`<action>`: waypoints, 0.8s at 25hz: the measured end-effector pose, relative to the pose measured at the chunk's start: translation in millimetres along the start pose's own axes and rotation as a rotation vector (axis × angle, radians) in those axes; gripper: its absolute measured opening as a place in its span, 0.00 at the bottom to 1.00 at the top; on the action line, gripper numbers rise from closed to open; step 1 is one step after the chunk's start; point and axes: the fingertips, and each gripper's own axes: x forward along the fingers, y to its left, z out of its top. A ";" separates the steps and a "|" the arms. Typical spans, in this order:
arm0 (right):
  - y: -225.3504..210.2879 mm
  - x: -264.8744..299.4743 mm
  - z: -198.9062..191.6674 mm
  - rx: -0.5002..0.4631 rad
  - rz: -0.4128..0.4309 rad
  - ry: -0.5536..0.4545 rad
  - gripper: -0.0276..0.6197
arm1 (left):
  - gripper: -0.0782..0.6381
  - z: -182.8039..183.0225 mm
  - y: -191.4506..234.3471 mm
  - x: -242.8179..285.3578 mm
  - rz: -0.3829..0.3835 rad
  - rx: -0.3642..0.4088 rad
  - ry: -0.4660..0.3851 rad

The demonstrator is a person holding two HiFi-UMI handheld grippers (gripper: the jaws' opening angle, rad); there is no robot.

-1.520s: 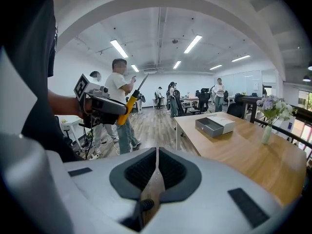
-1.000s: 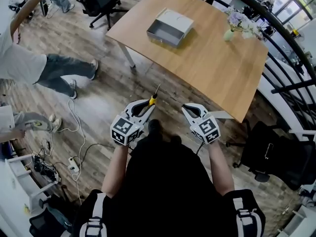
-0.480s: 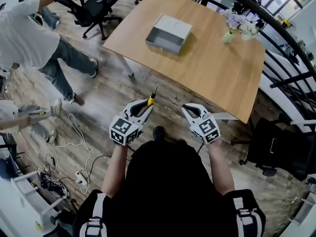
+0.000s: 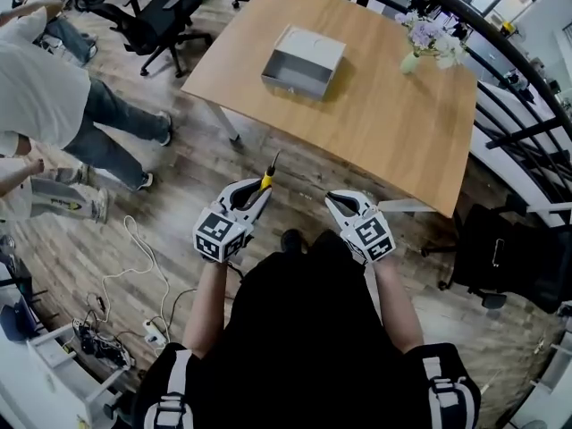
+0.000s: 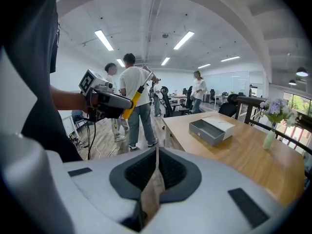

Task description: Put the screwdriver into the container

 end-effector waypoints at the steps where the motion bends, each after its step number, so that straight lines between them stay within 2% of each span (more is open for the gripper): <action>1: -1.1 0.3 -0.2 0.000 0.000 0.003 0.09 | 0.23 0.0 0.8 -0.4 0.001 -0.003 -0.002; 9: -27.0 18.3 4.7 0.008 0.028 -0.001 0.09 | 0.23 -3.6 16.5 12.9 0.032 -0.027 0.025; 20: -91.1 58.8 37.9 -0.003 0.080 -0.003 0.09 | 0.23 36.4 69.6 53.2 0.093 -0.036 0.033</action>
